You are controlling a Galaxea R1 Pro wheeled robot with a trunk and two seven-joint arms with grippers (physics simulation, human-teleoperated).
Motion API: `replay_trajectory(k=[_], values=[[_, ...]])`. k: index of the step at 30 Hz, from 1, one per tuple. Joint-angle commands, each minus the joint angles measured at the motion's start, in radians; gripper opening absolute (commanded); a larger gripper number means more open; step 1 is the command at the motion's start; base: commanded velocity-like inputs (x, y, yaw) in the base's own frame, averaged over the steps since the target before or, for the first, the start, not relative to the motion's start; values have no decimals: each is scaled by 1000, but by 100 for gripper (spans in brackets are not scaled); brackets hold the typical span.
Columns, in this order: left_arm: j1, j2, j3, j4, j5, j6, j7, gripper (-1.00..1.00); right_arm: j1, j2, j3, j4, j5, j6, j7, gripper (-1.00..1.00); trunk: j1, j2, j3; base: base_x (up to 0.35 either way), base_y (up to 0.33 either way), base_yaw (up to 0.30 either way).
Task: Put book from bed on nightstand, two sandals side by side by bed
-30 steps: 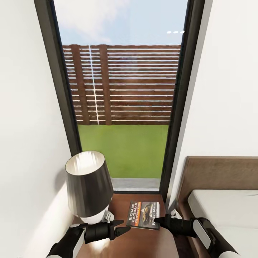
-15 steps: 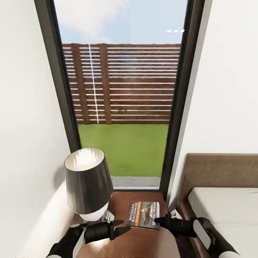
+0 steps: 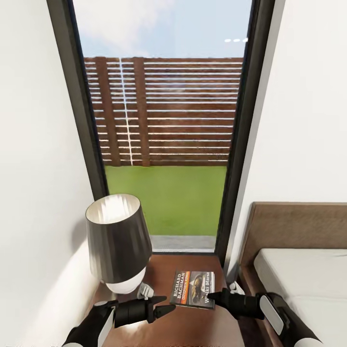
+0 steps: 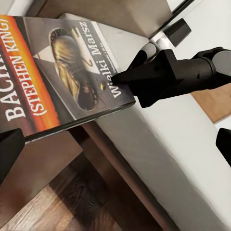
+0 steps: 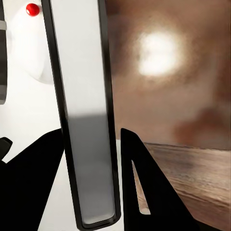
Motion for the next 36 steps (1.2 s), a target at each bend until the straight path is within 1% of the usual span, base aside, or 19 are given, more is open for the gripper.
replay_trajectory(k=[1,36], values=[[-1,-2,9,-1,-9,11,-7,100,-1,0,-3,0,-1,6,3,-100,4,-8,-4,0,0,0],[-1,-2,9,-1,-9,11,-7,100,-1,1,-3,0,-1,6,3,-100,138,-253,-114,0,0,0]])
